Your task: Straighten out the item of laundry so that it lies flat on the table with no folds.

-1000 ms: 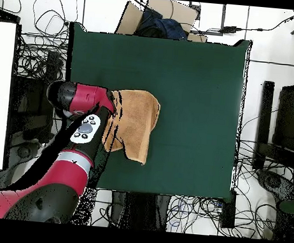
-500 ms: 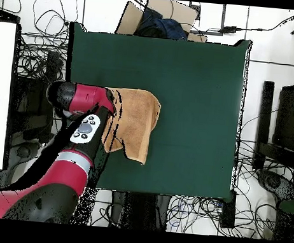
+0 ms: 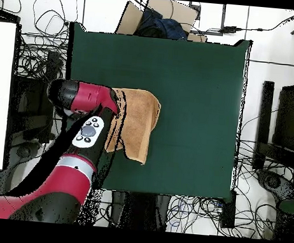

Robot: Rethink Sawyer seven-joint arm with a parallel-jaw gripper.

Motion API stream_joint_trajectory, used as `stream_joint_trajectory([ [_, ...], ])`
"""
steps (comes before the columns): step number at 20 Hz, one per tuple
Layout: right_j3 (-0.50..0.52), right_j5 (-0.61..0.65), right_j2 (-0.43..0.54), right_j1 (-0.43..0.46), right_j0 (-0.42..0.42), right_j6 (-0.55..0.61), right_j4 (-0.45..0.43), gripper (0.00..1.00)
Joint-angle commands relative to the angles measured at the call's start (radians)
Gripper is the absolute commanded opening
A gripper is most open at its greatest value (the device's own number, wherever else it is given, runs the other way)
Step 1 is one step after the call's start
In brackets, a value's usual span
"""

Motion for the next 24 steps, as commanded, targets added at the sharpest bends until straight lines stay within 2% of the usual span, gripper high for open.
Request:
stream_joint_trajectory([
  [1, 0.171, 0.087, 0.050, -0.189, -0.072, 0.023, -0.011, 1.00],
  [7, 0.204, 0.226, 0.050, -0.303, -0.117, -0.040, -0.057, 1.00],
  [10, 0.234, 0.227, 0.066, -0.338, -0.163, -0.101, -0.076, 1.00],
  [15, 0.420, 0.048, 0.121, -0.398, -0.311, -0.324, -0.114, 1.00],
  [19, 0.514, -0.071, 0.171, -0.423, -0.400, -0.418, -0.150, 1.00],
  [24, 0.570, -0.189, 0.216, -0.425, -0.483, -0.491, -0.237, 1.00],
])
